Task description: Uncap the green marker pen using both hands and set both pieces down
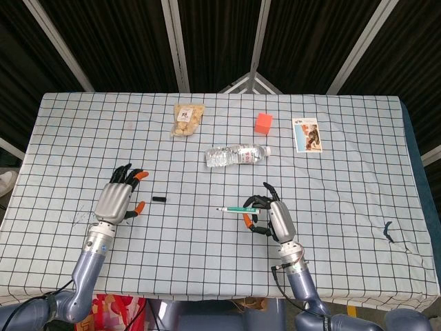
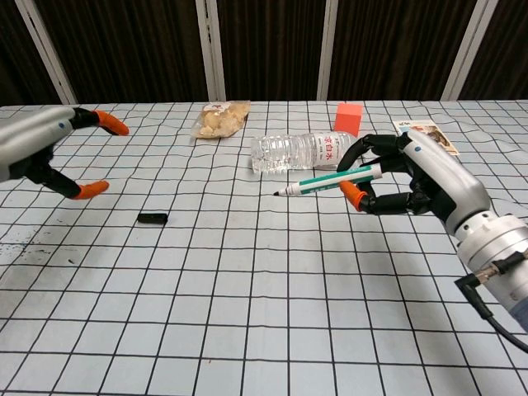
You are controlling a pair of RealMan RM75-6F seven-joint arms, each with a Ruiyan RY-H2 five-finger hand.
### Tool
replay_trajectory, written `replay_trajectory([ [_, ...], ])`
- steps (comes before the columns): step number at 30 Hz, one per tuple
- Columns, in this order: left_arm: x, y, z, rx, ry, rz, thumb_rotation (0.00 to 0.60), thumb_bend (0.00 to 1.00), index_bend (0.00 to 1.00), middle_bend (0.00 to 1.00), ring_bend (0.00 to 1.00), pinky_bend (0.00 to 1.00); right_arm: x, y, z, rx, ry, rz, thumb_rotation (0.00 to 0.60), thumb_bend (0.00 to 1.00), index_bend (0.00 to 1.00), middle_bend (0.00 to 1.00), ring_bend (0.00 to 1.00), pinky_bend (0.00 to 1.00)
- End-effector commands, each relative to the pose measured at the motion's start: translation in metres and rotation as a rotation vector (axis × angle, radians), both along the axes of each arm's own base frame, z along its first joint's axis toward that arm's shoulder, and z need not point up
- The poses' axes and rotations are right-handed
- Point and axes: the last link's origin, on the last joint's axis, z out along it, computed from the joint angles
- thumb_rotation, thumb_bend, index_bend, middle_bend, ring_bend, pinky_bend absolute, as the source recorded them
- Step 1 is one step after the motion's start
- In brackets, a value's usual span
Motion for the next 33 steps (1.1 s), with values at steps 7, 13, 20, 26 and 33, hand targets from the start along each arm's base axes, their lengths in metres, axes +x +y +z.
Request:
replay_trajectory([
  [7,-0.003,-0.005,0.042,0.074,-0.046,-0.01,0.6,0.43,0.2,0.14,0.0,0.0,-0.013,-0.011,-0.021,0.041,0.064,-0.054,0.6,0.72,0.99,0.78,0.51,0.09],
  [13,0.0,-0.008,0.052,0.087,-0.042,-0.022,0.6,0.43,0.2,0.14,0.0,0.0,-0.02,-0.011,-0.027,0.049,0.098,-0.065,0.6,0.72,0.99,0.78,0.51,0.09],
  [20,0.002,-0.008,0.052,0.089,-0.03,-0.026,0.6,0.43,0.22,0.14,0.0,0.0,-0.026,-0.011,-0.03,0.061,0.202,-0.056,0.6,0.56,0.82,0.68,0.35,0.09],
  [26,0.003,-0.009,0.051,0.085,0.005,-0.029,0.6,0.43,0.21,0.13,0.0,0.0,-0.03,-0.016,-0.016,0.095,0.269,-0.085,0.6,0.23,0.33,0.26,0.14,0.04],
  [33,0.001,-0.011,0.049,0.078,0.06,-0.031,0.6,0.43,0.17,0.03,0.0,0.0,-0.031,-0.016,0.021,0.095,0.36,-0.111,0.6,0.17,0.12,0.12,0.07,0.01],
])
